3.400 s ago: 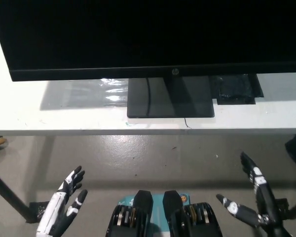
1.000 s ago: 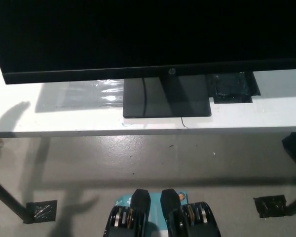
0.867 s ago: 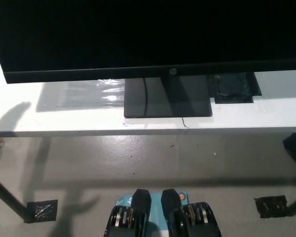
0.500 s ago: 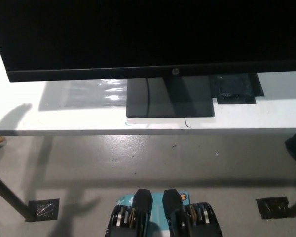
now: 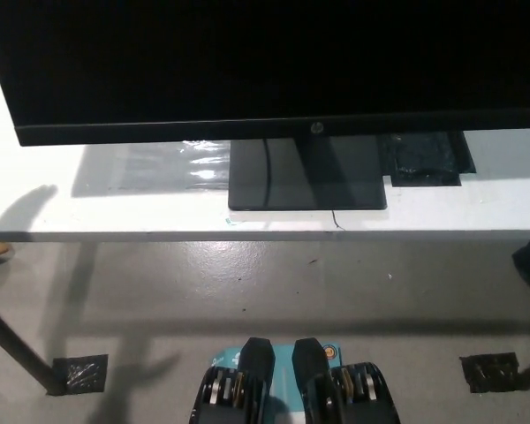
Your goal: The monitor is placed at the center of the table and the robot uses both its hand to grab the left and right sides of the monitor to tilt the angle of the monitor downwards
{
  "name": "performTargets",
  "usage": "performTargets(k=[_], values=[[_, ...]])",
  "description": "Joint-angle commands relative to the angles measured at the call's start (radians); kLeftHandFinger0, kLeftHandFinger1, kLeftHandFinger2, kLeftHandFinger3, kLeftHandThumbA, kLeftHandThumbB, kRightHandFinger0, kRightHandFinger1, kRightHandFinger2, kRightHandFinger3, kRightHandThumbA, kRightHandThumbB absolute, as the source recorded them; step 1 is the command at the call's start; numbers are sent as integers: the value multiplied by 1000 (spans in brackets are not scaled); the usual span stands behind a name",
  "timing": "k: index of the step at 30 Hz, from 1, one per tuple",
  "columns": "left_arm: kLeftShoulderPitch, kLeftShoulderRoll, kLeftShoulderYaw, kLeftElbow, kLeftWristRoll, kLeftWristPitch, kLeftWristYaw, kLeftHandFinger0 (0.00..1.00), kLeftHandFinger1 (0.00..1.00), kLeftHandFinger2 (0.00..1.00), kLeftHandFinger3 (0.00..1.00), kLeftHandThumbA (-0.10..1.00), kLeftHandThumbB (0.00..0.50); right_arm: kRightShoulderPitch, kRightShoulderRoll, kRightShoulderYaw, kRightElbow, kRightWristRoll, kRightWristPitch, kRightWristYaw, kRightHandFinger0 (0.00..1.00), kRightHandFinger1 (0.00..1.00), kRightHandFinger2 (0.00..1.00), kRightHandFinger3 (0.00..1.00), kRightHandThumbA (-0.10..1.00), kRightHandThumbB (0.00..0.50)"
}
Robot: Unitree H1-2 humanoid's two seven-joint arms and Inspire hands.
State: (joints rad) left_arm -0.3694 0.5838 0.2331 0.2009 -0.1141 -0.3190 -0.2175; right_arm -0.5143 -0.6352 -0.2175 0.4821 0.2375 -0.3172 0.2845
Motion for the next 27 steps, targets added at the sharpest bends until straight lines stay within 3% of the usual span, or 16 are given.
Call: performTargets(k=[1,9,17,27], values=[[-18,46,11,-23,-10,-5,-13,1000,1000,1000,1000,1000,455,-12,-44,-37,-21,25,19,5,1000,1000,1000,1000,1000,500],[-28,36,0,-15,13,-15,-8,1000,1000,1000,1000,1000,472,-100,-33,-1,75,17,10,61,1000,1000,1000,1000,971,500],[-34,32,-6,-51,28,32,-2,1000,1000,1000,1000,1000,493,-231,-31,60,191,-22,49,84,1000,1000,1000,1000,995,500],[-33,31,-9,-55,34,43,-8,1000,1000,1000,1000,1000,492,-382,-23,112,375,-43,41,136,1000,1000,1000,1000,1000,500]])
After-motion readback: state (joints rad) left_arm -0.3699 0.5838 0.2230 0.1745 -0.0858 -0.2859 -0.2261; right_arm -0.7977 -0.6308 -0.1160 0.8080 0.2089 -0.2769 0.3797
